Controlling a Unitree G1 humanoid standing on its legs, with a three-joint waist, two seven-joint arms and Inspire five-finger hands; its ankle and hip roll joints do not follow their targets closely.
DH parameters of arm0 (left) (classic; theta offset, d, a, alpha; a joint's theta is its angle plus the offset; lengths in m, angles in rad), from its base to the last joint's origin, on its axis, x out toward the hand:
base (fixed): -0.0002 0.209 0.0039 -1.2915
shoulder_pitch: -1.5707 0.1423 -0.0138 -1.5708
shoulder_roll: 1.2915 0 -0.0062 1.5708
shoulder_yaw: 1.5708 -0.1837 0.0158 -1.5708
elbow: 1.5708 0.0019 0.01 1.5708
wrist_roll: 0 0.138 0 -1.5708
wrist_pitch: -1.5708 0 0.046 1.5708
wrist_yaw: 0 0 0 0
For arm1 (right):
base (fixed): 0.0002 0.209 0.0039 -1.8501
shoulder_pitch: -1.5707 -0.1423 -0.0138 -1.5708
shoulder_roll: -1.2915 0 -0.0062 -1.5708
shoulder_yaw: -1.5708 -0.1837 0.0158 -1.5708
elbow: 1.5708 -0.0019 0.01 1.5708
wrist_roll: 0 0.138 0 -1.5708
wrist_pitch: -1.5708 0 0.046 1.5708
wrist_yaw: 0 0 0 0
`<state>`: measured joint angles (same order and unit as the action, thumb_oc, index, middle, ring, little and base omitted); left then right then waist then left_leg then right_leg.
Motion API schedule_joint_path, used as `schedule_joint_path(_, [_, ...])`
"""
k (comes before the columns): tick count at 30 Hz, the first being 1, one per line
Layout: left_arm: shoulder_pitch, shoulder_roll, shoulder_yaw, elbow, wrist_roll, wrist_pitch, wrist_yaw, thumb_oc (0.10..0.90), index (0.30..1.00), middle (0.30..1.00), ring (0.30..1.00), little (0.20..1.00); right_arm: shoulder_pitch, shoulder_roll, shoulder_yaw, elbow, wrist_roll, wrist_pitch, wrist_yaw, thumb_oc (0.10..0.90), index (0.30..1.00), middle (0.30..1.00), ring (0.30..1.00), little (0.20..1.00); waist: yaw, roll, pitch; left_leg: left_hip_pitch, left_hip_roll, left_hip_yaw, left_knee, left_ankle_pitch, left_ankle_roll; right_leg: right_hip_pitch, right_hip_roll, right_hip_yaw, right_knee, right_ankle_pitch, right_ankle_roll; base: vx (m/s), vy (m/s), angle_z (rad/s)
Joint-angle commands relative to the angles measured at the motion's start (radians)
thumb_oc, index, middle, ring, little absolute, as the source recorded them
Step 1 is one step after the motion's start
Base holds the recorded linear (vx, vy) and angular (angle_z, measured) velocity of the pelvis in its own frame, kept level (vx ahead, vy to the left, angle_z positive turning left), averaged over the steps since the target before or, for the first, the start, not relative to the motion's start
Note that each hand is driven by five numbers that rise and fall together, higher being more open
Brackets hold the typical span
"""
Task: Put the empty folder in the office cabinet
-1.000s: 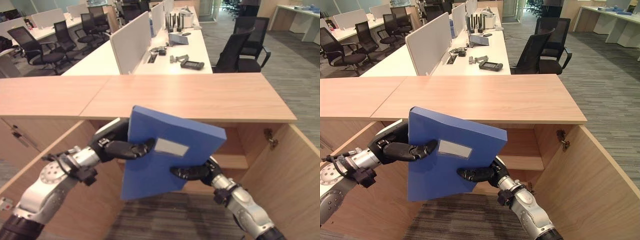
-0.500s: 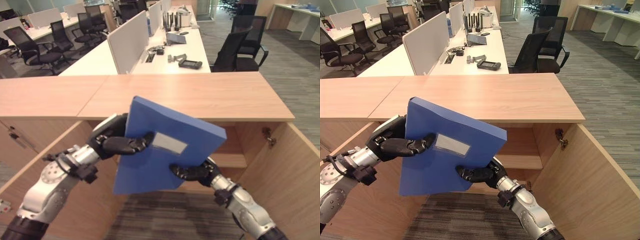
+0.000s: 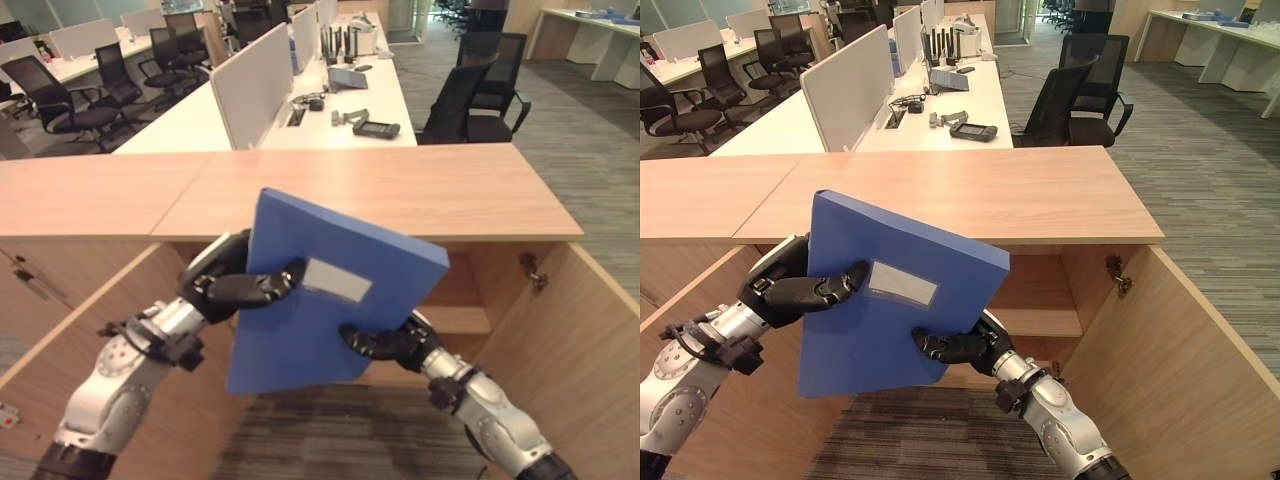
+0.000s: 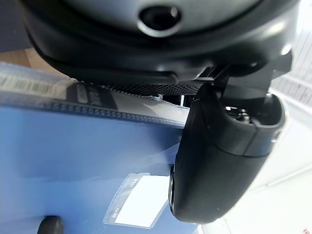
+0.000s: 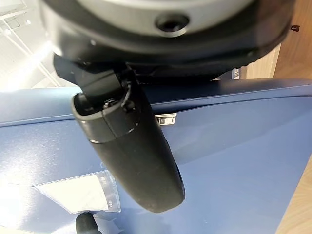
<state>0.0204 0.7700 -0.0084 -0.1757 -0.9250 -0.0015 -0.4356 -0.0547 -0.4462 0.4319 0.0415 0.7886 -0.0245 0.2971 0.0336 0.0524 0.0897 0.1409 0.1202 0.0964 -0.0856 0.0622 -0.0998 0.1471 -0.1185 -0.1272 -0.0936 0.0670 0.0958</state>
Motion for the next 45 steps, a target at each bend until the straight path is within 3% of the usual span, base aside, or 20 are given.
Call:
schedule_joint_path(1, [-0.099, -0.033, 0.012, 0.004, 0.013, -0.126, 0.022, 0.8, 0.9, 0.9, 0.9, 0.9, -0.21, 0.102, -0.01, -0.242, 0.123, -0.089, 0.042, 0.4, 0.3, 0.3, 0.3, 0.3, -0.005, -0.015, -0.012, 0.058, -0.031, -0.003, -0.002, -0.113, 0.018, 0.023, 0.005, 0.002, 0.032, -0.116, 0.033, 0.0, 0.0, 0.0])
schedule_joint_path(12, [0.038, -0.164, 0.127, 0.238, 0.3, -0.211, 0.14, 0.8, 0.9, 0.9, 0.9, 0.9, -0.106, 0.042, -0.136, -0.225, 0.018, -0.086, 0.033, 0.4, 0.3, 0.3, 0.3, 0.3, 0.005, -0.022, -0.012, 0.047, -0.031, -0.018, -0.002, -0.113, 0.016, 0.02, 0.006, -0.004, 0.033, -0.122, 0.03, 0.0, 0.001, 0.01])
schedule_joint_path(19, [0.109, -0.217, 0.137, 0.311, 0.372, -0.201, 0.122, 0.8, 0.9, 0.9, 0.9, 0.9, -0.04, -0.02, -0.221, -0.21, -0.078, -0.06, 0.06, 0.4, 0.3, 0.3, 0.3, 0.3, 0.01, -0.024, -0.009, 0.045, -0.032, -0.031, -0.002, -0.115, 0.018, 0.019, 0.006, -0.011, 0.04, -0.127, 0.028, 0.01, 0.004, 0.07])
schedule_joint_path(27, [0.172, -0.253, 0.077, 0.413, 0.508, -0.18, 0.129, 0.8, 0.9, 0.9, 0.9, 0.9, 0.036, -0.014, -0.248, -0.101, -0.116, -0.046, 0.051, 0.4, 0.3, 0.3, 0.3, 0.3, 0.011, -0.026, -0.003, 0.04, -0.032, -0.041, -0.002, -0.115, 0.02, 0.015, 0.005, -0.019, 0.048, -0.132, 0.029, 0.0, -0.005, 0.05])
schedule_joint_path(40, [0.159, -0.35, -0.09, 0.797, 0.708, -0.156, 0.171, 0.8, 0.9, 0.9, 0.9, 0.9, 0.144, 0.056, -0.234, 0.211, -0.193, -0.056, -0.021, 0.4, 0.3, 0.3, 0.3, 0.3, -0.006, -0.012, 0.011, 0.032, -0.029, -0.056, -0.002, -0.107, 0.017, 0.003, 0.009, -0.033, 0.067, -0.146, 0.027, 0.0, -0.009, 0.04])
schedule_joint_path(45, [0.126, -0.408, -0.165, 0.95, 0.769, -0.149, 0.217, 0.8, 0.9, 0.9, 0.9, 0.9, 0.126, 0.138, -0.294, 0.349, -0.076, -0.095, -0.117, 0.4, 0.3, 0.3, 0.3, 0.3, -0.017, 0.001, 0.016, 0.024, -0.026, -0.053, -0.002, -0.104, 0.014, -0.002, 0.012, -0.034, 0.061, -0.149, 0.025, 0.01, -0.021, 0.01])
